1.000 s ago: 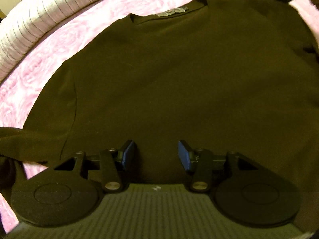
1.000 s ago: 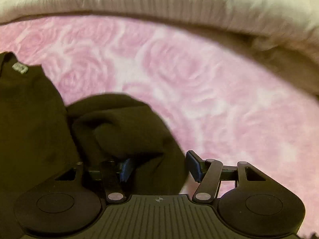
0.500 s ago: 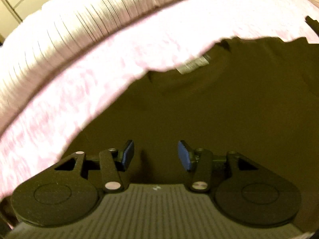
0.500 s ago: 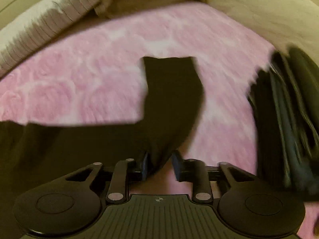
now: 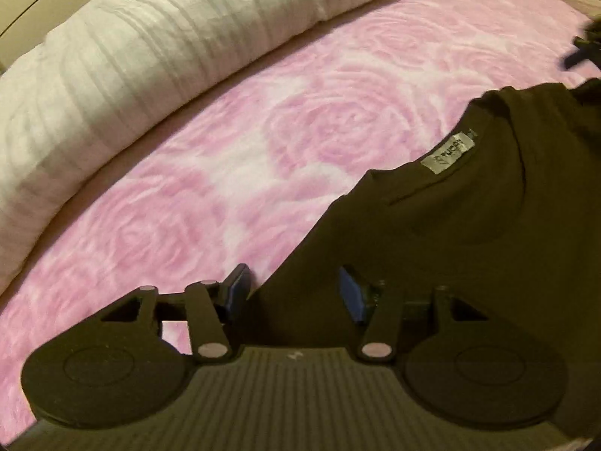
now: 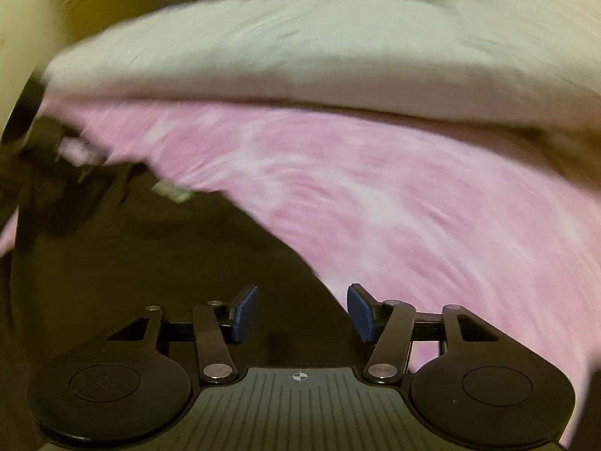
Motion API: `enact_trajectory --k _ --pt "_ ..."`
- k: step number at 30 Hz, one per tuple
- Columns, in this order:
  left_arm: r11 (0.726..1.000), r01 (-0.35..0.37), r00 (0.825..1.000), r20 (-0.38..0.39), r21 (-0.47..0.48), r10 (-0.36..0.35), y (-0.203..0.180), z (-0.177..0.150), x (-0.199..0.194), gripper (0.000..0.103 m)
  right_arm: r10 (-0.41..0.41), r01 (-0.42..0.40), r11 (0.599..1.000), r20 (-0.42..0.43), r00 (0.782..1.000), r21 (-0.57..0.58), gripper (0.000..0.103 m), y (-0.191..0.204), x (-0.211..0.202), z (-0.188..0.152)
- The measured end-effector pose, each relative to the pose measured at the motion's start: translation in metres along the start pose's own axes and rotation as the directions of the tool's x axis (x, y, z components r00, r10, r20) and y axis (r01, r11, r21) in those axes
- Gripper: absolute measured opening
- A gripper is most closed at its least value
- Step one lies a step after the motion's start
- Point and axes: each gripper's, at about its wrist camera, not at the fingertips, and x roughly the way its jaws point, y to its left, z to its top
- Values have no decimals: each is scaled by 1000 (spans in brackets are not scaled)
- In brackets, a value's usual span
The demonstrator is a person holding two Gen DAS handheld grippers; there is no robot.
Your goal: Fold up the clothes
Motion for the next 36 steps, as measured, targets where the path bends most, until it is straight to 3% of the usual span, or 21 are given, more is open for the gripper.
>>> enact_trajectory --k 3,5,6,7,8,14,18,20,21,23,25,27,29,32,33,36 --pt "999 40 999 17 15 -40 -1 -2 1 32 20 -26 988 -45 999 -150 56 18 43 21" --pt "998 37 999 29 47 -39 -6 -5 -5 6 26 -44 982 -101 995 -181 51 19 66 22" --pt "998 24 999 36 58 -26 -9 -7 -8 3 18 -41 983 -126 992 -177 33 18 75 21" --pt "998 10 999 43 70 -13 -11 -8 -12 2 9 -28 987 -123 992 -157 10 17 75 20" --pt "997 -4 999 50 80 0 -14 -9 -16 2 -6 -13 989 -123 992 -149 3 19 73 22" --pt "995 -100 983 154 -27 103 26 5 -45 2 -96 92 976 -12 995 -195 2 26 55 65" --pt "977 -165 975 125 -132 181 50 19 -26 4 -125 130 971 35 992 -199 3 20 79 98" --pt "967 -176 976 94 -187 196 54 18 -12 13 -147 152 969 39 988 -195 3 23 97 104" --pt "960 -181 976 79 -214 202 56 17 -5 16 -155 161 971 48 987 -176 7 26 95 99" --pt "943 -191 971 89 -274 222 54 3 -8 32 -170 177 975 69 983 -132 22 33 86 88" --pt "929 -197 965 108 -313 240 51 -19 -23 33 -185 193 977 88 979 -87 33 40 78 77" --pt "909 -196 962 109 -368 252 46 -44 -43 32 -202 207 977 107 974 -42 35 47 70 65" --pt "879 -219 955 91 -423 282 41 -76 -69 33 -138 134 990 83 987 52 36 54 56 39" --pt "836 -306 935 21 -456 353 33 -126 -105 33 -49 53 984 -31 998 171 36 66 50 -11" --pt "821 -331 929 -8 -465 370 34 -141 -117 33 -42 57 979 -76 996 196 36 69 49 -31" --pt "764 -397 908 -98 -508 407 47 -183 -149 33 -101 114 980 -86 991 164 36 80 25 -67"
